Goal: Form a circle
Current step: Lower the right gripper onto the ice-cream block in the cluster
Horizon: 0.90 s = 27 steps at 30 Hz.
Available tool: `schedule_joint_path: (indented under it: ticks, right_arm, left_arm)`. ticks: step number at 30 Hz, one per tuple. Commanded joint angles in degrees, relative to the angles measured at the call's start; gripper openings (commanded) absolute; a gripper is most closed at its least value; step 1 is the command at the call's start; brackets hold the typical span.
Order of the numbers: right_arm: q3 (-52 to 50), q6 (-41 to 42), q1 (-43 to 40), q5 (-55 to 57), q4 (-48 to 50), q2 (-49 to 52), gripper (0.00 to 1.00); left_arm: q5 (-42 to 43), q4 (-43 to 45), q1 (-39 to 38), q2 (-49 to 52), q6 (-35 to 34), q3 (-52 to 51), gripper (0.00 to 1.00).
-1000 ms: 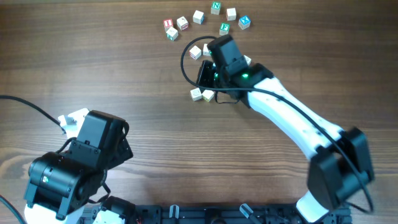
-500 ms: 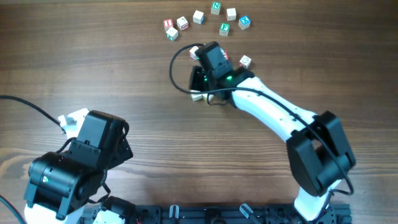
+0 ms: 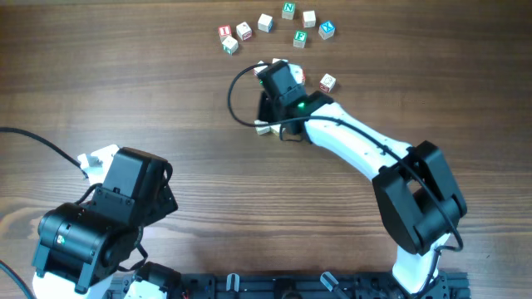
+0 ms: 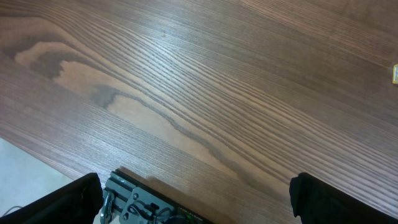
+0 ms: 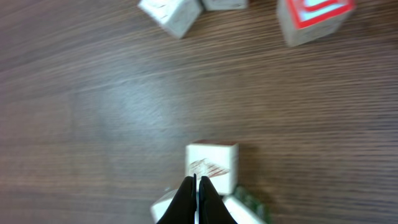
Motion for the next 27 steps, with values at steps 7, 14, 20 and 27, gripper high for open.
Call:
schedule_joint_path:
  ticks: [7,14,20,27]
  right_arm:
    - [0.2,1.05,-0.07,-0.59,-1.46,1.36,0.05]
    - [0.09,-0.11,-0.07,-1.25,-1.66,1.7,0.05]
    - [-1.77,-0.24,-0.07,-2.12,0.17,1.7,0.04]
    - [-1.79,-1.6,0.0,-2.78,-0.13,1.7,0.05]
  left_arm:
    - [0.04,0.02,0.33,-0.13,-0.94,-0.15,1.0]
    - [0.04,0.02,0.33,-0.13,-0.94,-0.15,1.0]
    - [0.04,0.02,0.33,-0.13,-0.94,-0.15,1.0]
    - [0.04,0.02,0.33,-0.13,-0.94,-0.15,1.0]
